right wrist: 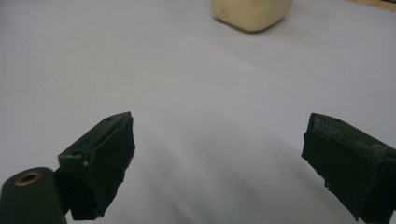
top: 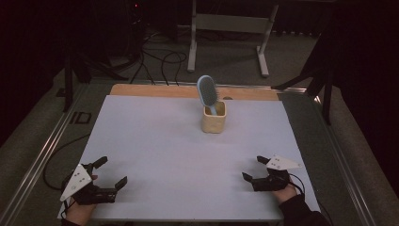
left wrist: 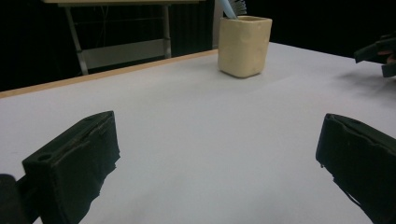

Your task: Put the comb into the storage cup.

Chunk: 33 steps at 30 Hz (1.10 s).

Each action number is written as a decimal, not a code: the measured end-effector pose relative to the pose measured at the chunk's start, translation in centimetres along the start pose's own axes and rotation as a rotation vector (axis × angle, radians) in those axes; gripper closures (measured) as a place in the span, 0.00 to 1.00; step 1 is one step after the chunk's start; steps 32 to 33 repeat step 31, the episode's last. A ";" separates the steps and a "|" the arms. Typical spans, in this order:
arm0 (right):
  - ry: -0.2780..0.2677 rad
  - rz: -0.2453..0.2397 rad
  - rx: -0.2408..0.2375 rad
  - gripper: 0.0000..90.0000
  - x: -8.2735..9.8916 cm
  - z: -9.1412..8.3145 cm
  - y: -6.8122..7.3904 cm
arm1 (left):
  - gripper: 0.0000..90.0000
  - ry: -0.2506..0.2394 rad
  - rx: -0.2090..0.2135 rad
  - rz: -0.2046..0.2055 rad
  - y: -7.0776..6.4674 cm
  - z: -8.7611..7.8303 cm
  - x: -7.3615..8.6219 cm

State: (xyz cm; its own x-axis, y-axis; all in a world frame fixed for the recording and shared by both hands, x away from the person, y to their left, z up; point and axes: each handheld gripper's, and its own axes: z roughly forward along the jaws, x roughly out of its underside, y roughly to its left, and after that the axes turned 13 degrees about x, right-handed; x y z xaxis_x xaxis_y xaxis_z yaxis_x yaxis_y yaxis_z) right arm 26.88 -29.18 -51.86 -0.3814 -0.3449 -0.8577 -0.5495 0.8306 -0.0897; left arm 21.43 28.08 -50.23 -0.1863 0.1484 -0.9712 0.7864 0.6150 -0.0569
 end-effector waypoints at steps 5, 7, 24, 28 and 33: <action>0.003 -0.003 0.030 0.10 0.4 -0.8 0.0 | 0.00 0.001 0.000 0.001 0.0 0.0 0.0; 0.002 0.000 0.035 0.10 0.5 -1.1 0.0 | 0.00 0.002 0.000 0.002 0.0 0.0 0.0; -0.007 -0.008 0.090 0.10 0.9 -1.7 0.1 | 0.00 0.004 0.005 0.002 0.0 0.1 0.1; -0.005 -0.024 0.100 0.10 0.8 -1.6 0.2 | 0.00 0.003 0.005 0.001 0.0 0.1 0.1; -0.008 -0.022 0.107 0.10 0.8 -1.7 0.1 | 0.00 0.003 0.005 0.002 0.0 0.2 0.1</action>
